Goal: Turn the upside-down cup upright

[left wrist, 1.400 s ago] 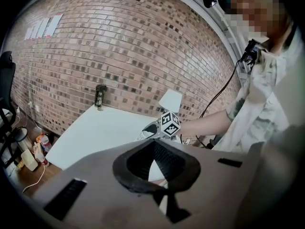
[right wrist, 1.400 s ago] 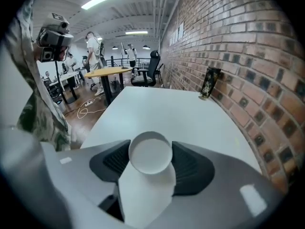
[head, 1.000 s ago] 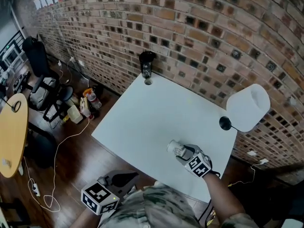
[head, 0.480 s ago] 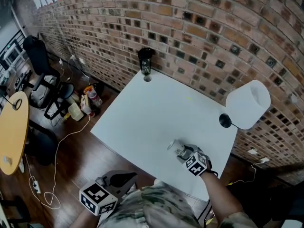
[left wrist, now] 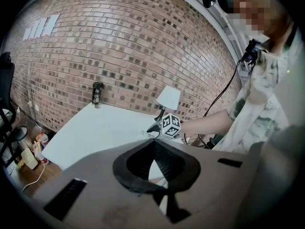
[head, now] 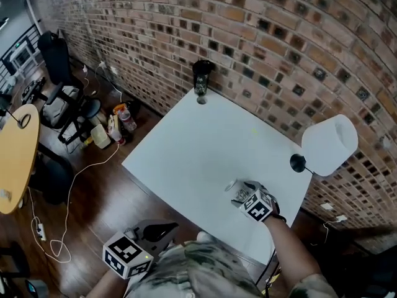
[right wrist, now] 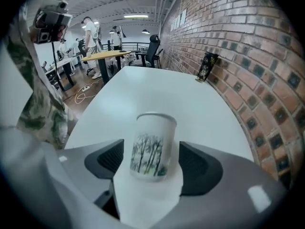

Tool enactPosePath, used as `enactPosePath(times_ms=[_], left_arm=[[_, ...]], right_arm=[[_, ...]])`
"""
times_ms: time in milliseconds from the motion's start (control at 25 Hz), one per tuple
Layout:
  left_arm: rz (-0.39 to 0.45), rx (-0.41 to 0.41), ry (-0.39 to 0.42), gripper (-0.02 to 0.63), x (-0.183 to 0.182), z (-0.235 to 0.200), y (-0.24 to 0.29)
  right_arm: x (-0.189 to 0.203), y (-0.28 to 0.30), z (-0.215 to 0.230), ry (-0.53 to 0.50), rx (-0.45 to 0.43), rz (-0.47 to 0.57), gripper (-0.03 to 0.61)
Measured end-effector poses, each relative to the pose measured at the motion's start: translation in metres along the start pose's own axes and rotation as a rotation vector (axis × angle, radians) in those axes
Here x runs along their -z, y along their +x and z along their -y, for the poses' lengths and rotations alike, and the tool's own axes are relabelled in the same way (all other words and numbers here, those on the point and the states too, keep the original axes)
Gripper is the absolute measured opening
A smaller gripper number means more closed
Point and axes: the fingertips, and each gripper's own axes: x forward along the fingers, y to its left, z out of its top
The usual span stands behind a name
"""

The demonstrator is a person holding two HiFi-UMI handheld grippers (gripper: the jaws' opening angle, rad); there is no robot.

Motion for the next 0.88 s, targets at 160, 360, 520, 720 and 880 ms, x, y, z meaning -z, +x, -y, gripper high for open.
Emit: enactPosePath(times_ms=[160,360,520,720,880], left_arm=[[0.008,-0.017,-0.011,0.006,0.002,-0.006,-0.009],[0.020,-0.055,-0.038,0.006,0.010,-0.017,-0.026],[0.033,-0.083,-0.062,0.006,0.016,-0.028,-0.040],[0.032,-0.078,-0.060,0.006,0.017,-0.030,-0.042],[0.016,-0.055,-0.046,0.006,0.014,-0.027,-0.034]], right_arm=[[-0.027,0.015,0.008,-0.035,-0.037,-0.060,0.360],[-0.037,0.032,0.010,-0.094,-0.037,-0.148,0.344],[-0.052,0.026,0.010,-0.075,-0.023,-0.082,0.325],[-0.079,0.010,0.017,0.027,0.029,0.127,0.324],[-0.094,-0.004,0.025,0.115,0.085,0.331,0.322]])
